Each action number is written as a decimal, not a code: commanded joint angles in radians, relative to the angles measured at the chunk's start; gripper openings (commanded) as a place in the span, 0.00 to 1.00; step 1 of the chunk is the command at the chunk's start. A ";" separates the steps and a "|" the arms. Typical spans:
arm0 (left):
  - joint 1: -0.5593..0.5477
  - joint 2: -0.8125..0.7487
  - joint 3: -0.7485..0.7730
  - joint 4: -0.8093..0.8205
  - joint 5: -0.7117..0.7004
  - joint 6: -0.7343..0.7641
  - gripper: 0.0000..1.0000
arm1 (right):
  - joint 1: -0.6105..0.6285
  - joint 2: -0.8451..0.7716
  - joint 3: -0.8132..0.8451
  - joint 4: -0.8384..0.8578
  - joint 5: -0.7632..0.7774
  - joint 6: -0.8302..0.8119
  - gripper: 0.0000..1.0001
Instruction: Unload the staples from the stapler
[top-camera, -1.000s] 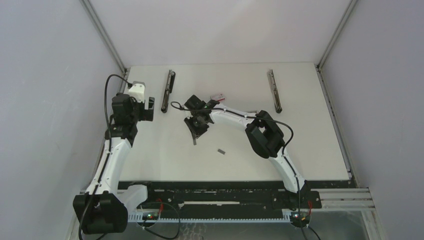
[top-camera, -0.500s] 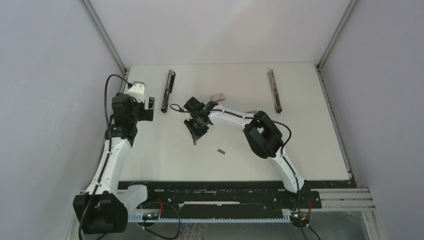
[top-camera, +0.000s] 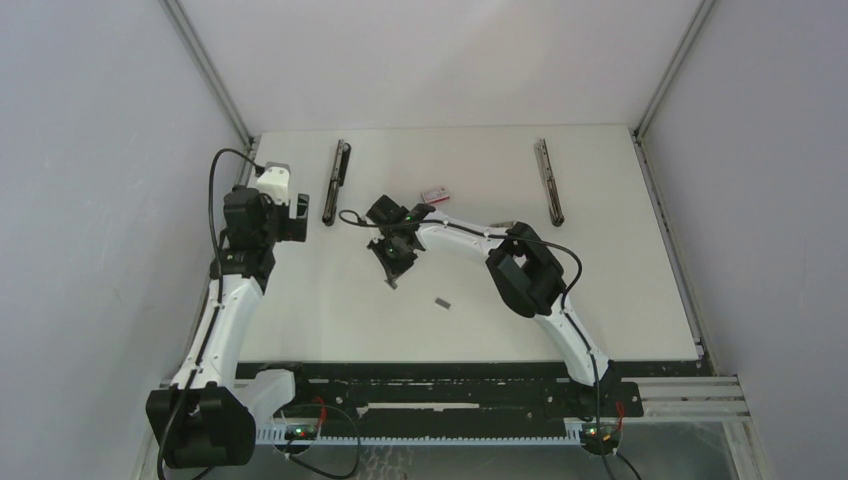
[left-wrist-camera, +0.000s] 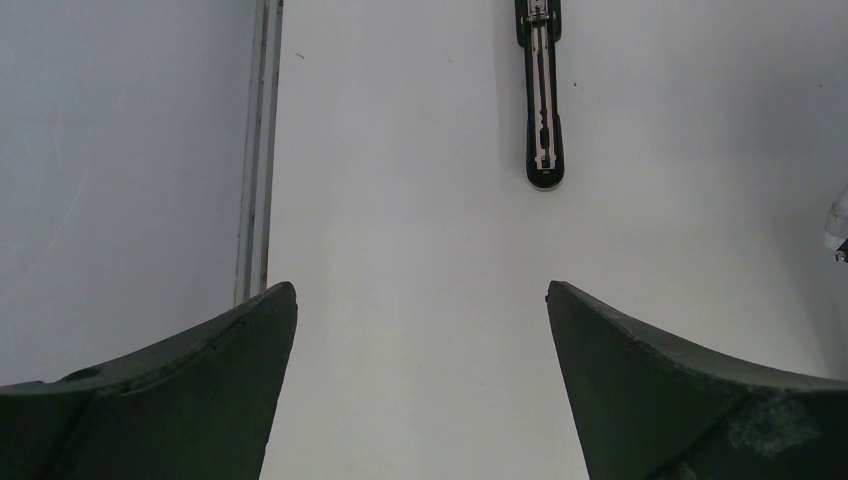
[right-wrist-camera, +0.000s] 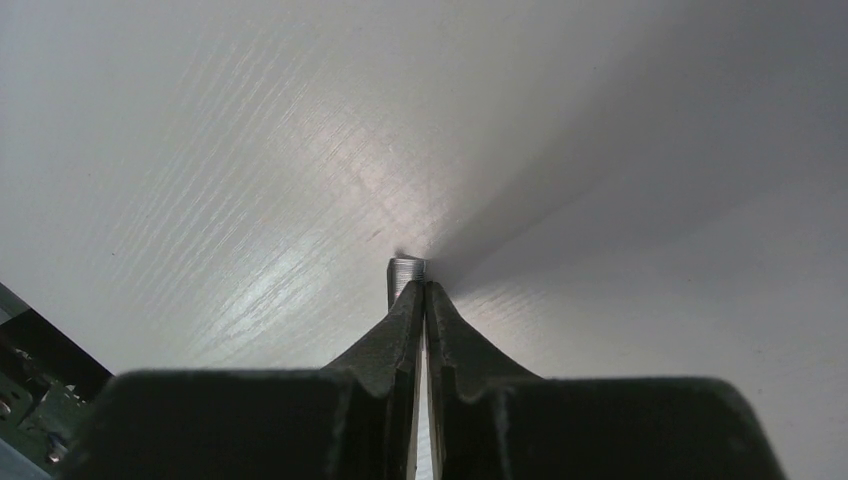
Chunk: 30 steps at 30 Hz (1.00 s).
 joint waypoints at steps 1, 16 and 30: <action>0.002 -0.023 -0.023 0.049 -0.003 -0.010 1.00 | 0.006 0.006 0.042 -0.013 0.005 -0.023 0.00; 0.002 -0.020 -0.024 0.048 0.001 -0.009 1.00 | -0.080 -0.101 0.033 -0.009 -0.080 -0.019 0.00; 0.001 -0.016 -0.024 0.046 0.012 -0.012 1.00 | -0.341 -0.287 -0.121 0.064 0.017 -0.022 0.00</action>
